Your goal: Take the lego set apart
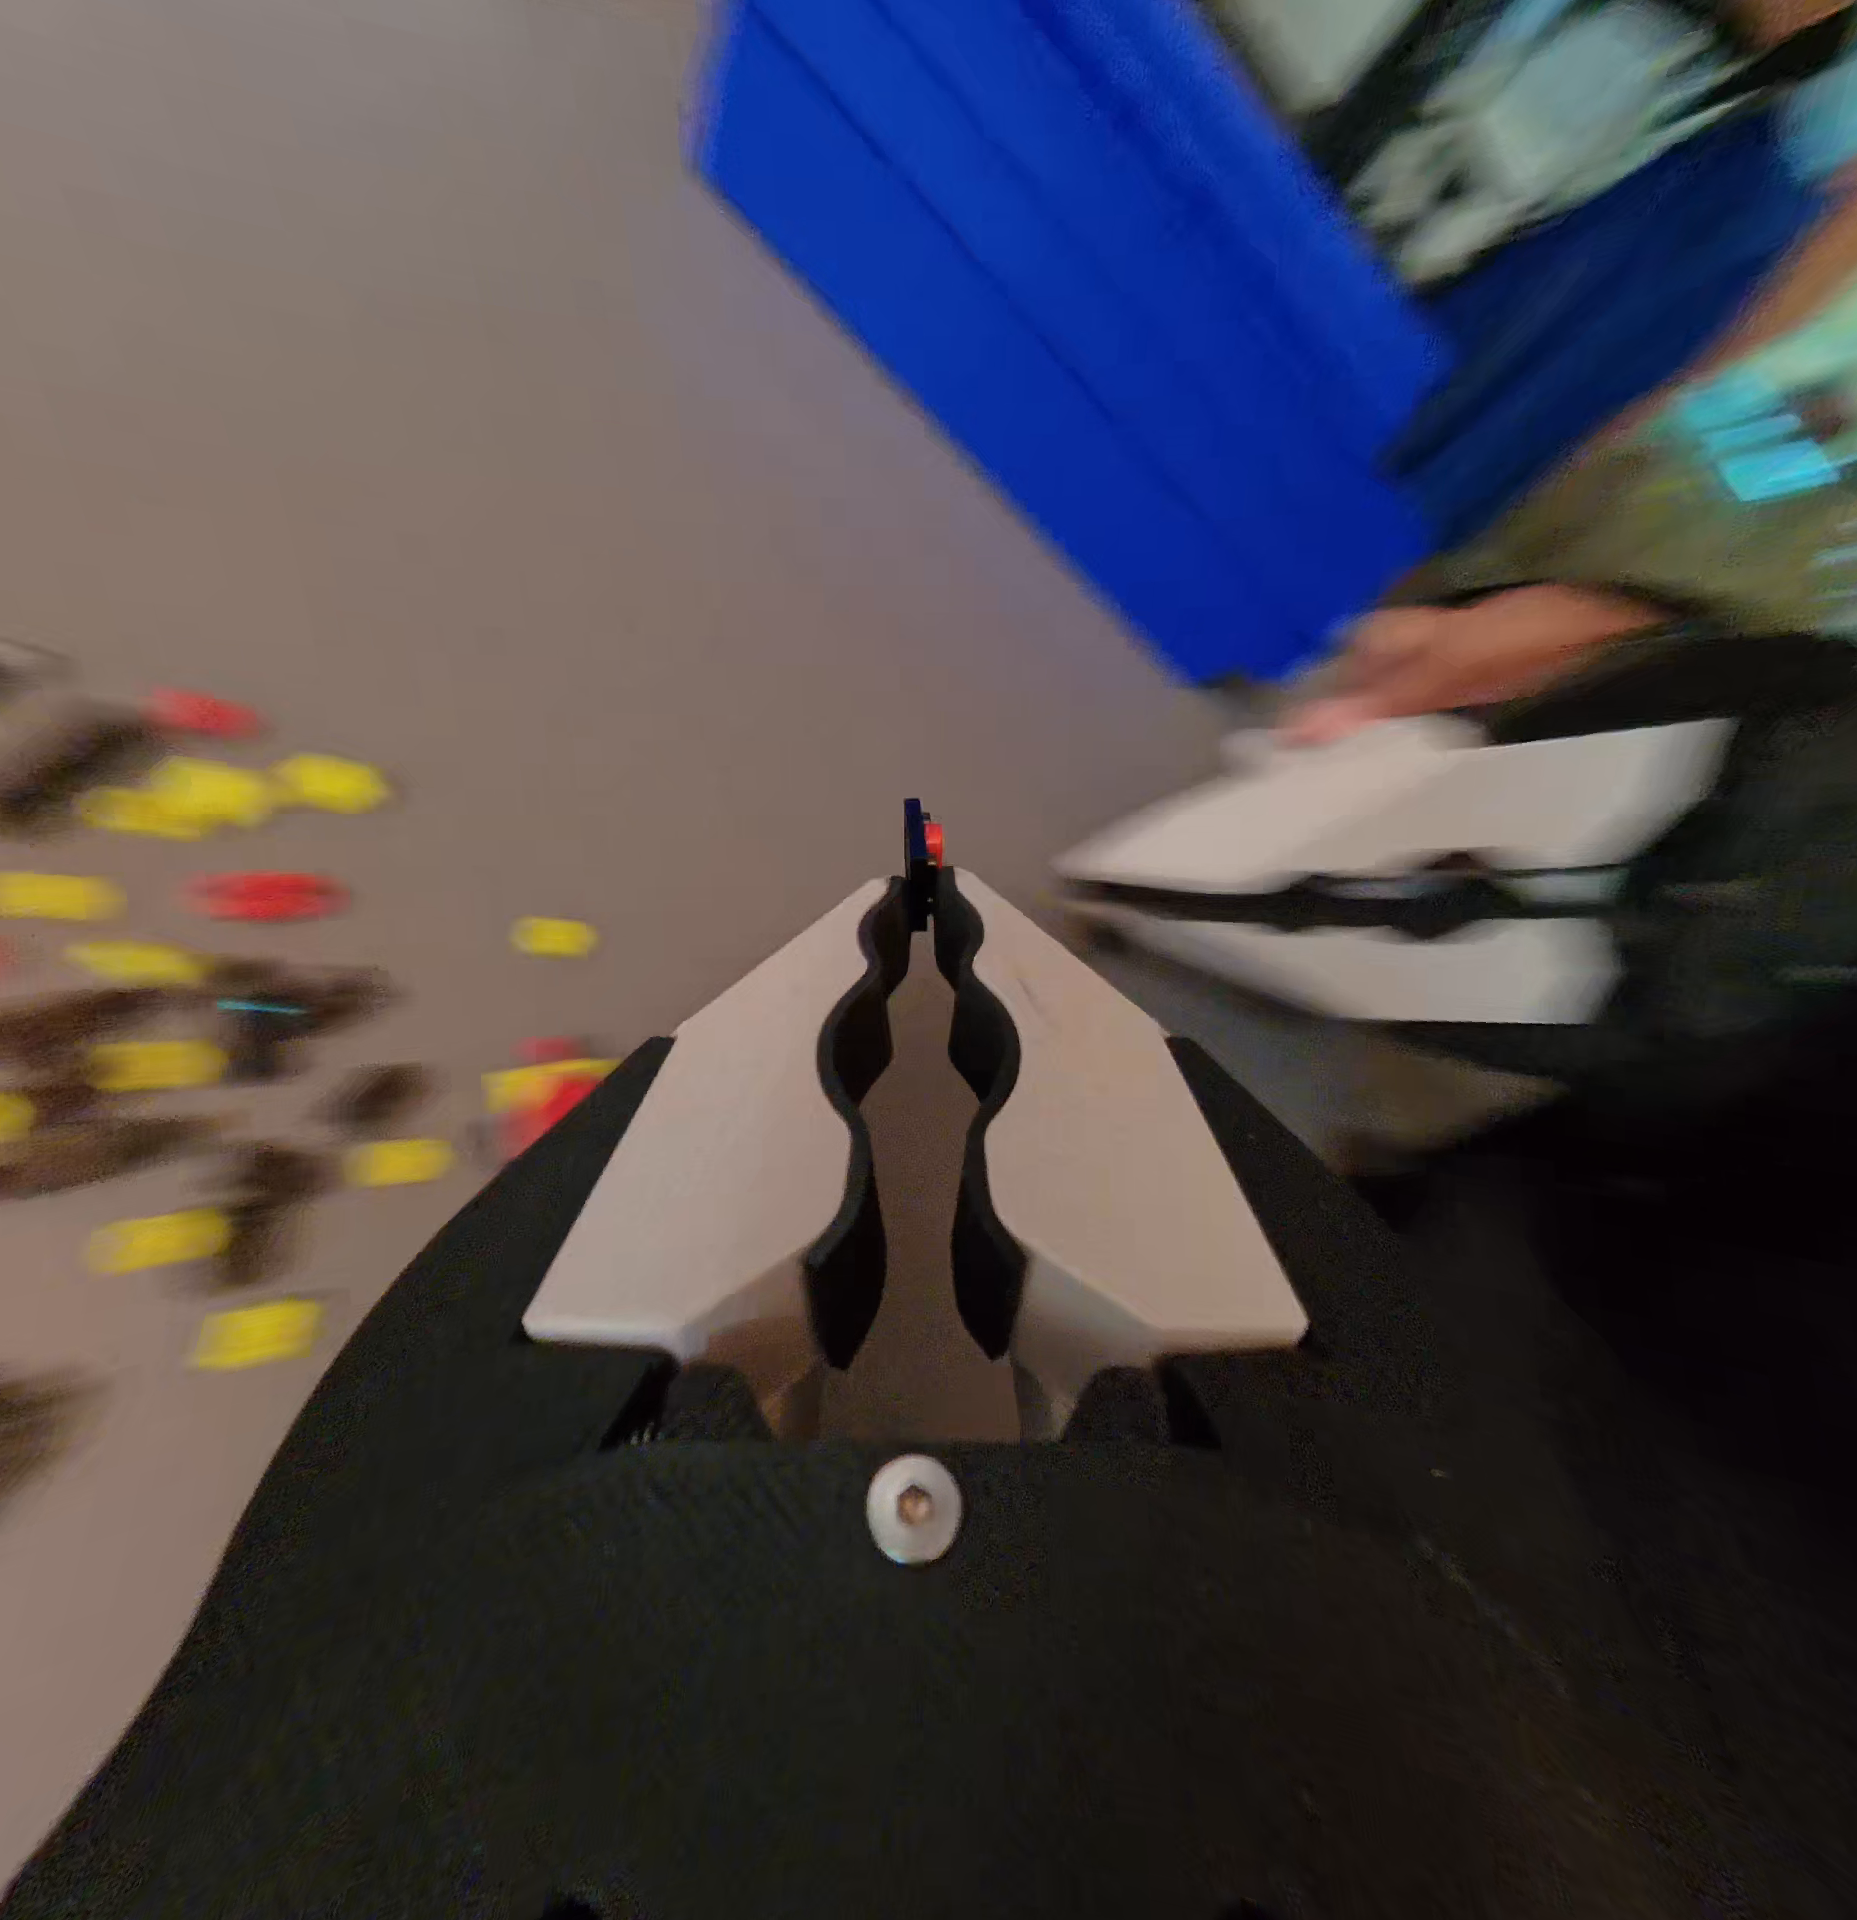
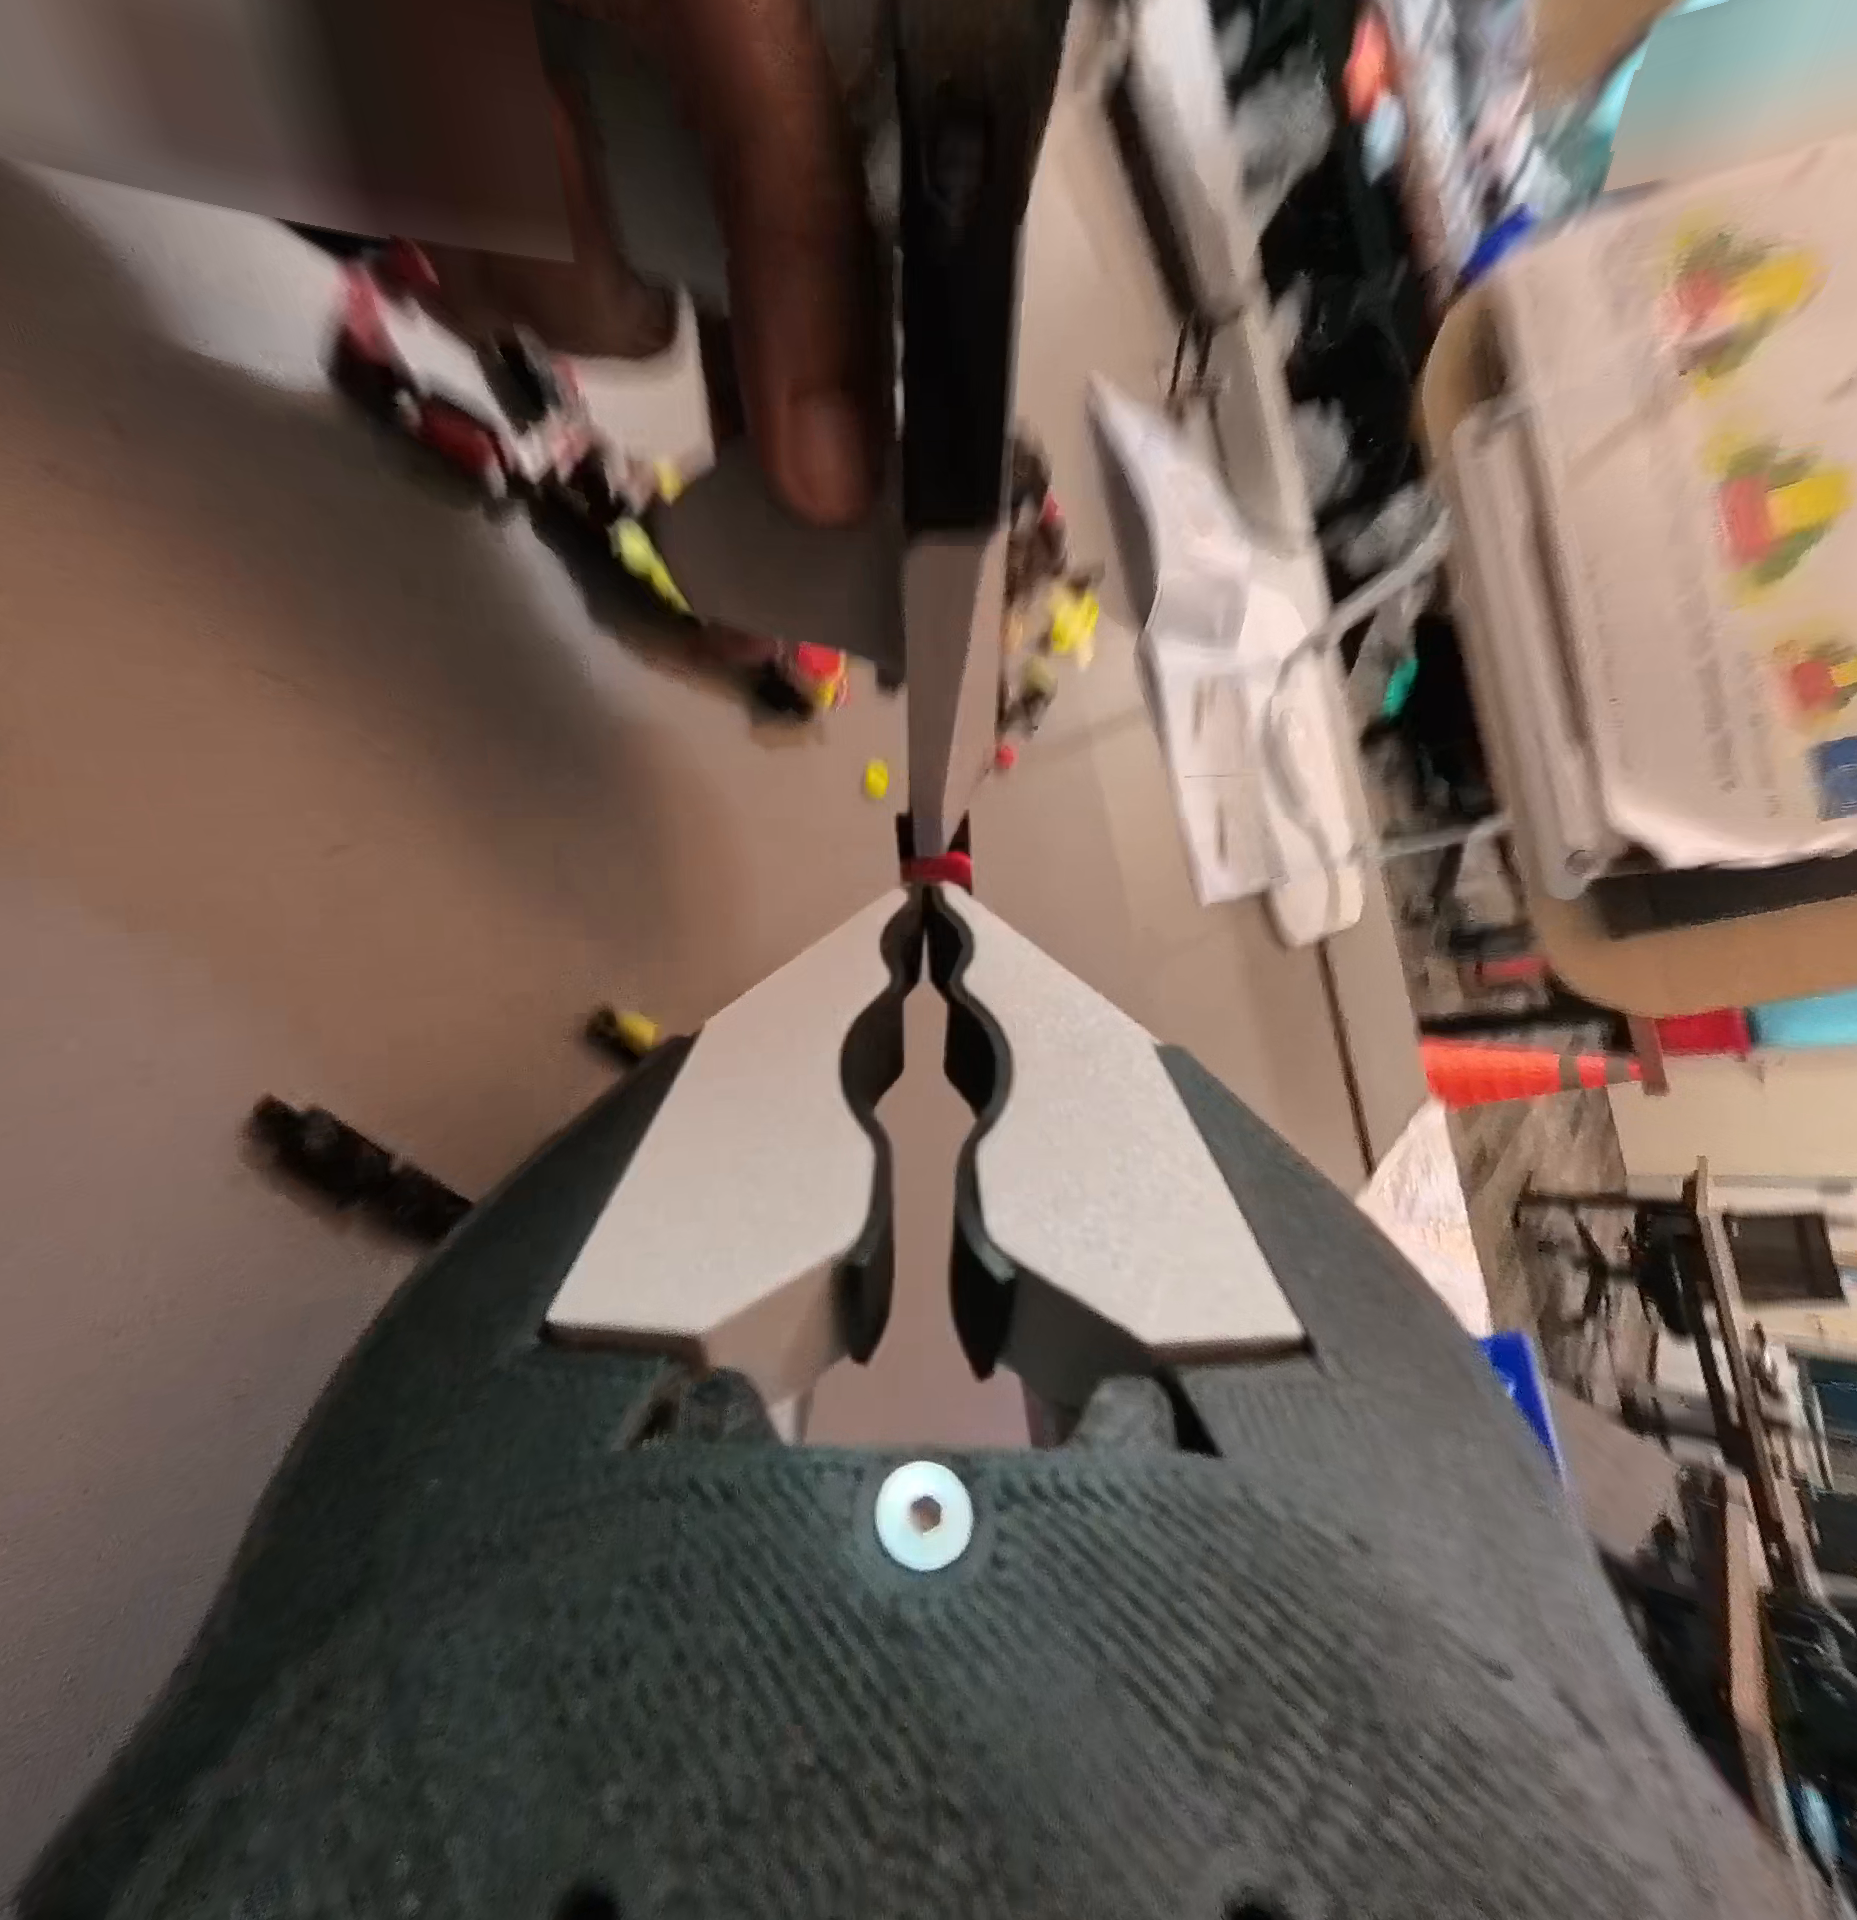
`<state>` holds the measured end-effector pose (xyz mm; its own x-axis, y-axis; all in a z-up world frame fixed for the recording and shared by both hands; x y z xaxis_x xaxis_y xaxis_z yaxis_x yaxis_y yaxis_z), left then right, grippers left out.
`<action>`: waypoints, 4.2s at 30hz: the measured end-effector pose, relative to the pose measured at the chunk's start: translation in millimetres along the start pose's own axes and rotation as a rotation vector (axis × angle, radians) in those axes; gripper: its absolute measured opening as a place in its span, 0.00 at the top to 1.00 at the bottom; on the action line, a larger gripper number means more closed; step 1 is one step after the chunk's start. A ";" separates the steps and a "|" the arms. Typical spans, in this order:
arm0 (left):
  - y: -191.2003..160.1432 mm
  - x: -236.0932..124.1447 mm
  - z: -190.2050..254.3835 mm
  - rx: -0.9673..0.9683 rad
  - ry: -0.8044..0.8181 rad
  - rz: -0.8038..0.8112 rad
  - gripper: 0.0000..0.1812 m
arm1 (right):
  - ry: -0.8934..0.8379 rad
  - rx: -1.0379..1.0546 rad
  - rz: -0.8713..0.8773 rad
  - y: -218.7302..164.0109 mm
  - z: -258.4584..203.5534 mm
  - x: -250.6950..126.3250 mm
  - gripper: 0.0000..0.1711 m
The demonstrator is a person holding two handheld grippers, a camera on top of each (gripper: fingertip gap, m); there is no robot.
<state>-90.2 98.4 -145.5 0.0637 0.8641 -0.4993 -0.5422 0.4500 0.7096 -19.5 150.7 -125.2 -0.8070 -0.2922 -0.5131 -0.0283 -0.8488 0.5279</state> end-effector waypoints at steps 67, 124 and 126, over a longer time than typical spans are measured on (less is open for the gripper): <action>21.0 -13.7 43.4 0.596 0.246 0.414 0.98 | 0.038 1.072 0.459 -6.4 43.9 -4.9 0.97; -10.9 3.9 1.6 -0.122 -0.204 -0.038 0.82 | 0.337 0.637 0.090 -43.7 -1.4 15.5 0.91; -7.8 1.8 -1.2 -0.046 -0.160 -0.011 0.83 | 0.306 0.689 -0.014 -61.6 1.2 21.1 0.91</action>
<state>-86.9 96.1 -152.5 0.2008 0.8857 -0.4185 -0.5783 0.4520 0.6791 -35.5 197.4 -167.8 -0.6069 -0.4783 -0.6348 -0.4809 -0.4150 0.7724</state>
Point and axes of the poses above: each gripper's, where its closed fingertips meet, x out along the fingers, y out of its top, z = x × y across the jaws, the point moved 5 cm from there along -x, back along the fingers, and after that the axes turned 3 degrees about y, right-handed, at the moved point
